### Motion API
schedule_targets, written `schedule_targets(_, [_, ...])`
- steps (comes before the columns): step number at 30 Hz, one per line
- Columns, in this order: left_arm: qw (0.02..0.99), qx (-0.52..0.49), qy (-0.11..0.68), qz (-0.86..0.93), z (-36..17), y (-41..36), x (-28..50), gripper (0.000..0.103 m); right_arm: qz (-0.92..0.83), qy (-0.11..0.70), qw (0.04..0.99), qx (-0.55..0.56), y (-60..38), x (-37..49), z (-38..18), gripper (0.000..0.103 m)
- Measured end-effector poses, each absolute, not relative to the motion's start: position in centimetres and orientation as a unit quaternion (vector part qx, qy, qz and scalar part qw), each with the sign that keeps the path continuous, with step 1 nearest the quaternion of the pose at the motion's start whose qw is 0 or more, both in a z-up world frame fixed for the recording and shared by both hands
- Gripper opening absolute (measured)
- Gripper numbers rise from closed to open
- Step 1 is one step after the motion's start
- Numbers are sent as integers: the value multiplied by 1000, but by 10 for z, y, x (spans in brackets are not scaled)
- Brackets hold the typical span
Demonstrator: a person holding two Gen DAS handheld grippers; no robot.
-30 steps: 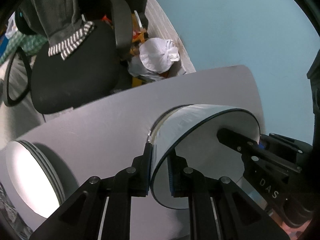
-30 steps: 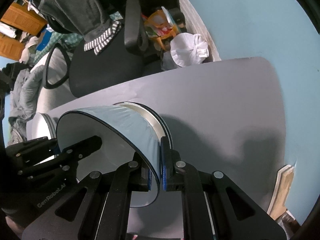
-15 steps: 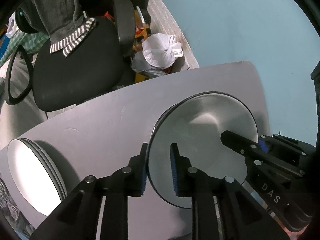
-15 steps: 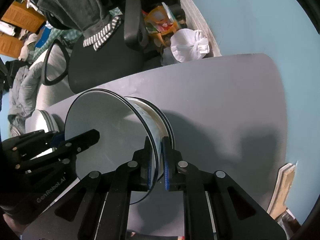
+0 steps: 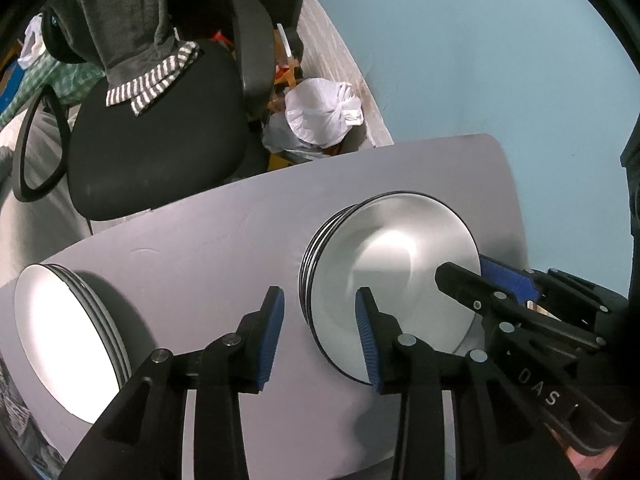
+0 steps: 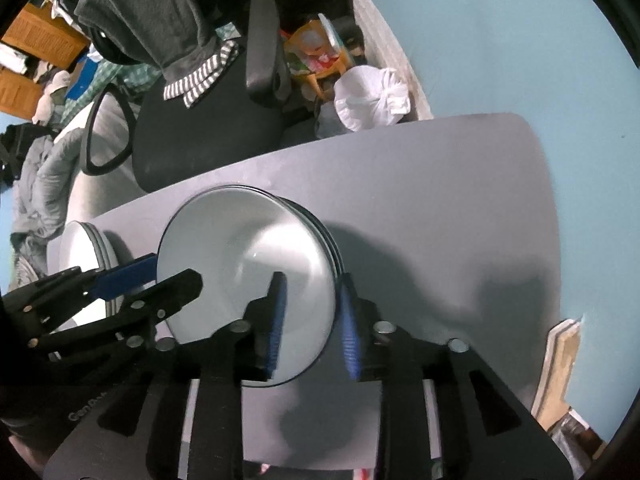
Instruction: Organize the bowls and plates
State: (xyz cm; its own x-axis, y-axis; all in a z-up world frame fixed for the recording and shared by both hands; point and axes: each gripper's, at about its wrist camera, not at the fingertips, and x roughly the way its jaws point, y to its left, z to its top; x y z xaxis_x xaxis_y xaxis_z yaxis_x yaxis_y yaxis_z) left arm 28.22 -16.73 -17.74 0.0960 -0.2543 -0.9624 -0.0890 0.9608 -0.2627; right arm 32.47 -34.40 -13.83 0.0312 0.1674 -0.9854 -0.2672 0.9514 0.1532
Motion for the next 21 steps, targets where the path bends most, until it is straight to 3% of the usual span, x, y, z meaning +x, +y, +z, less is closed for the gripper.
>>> schedule_targets(4, [734, -133, 664, -59, -170, -164, 278, 36, 150, 675, 721, -35, -345, 324, -133, 29])
schedule_targets(8, [742, -136, 654, -62, -161, -159, 272, 46, 149, 670, 727, -35, -346, 321, -127, 30])
schedule_targets(13, [753, -137, 640, -67, -146, -152, 263, 47, 146, 656, 739, -42, -346, 315, -113, 48])
schedule_targets(21, [771, -141, 617, -73, -122, -143, 246, 51, 143, 635, 757, -57, -344, 304, -88, 58])
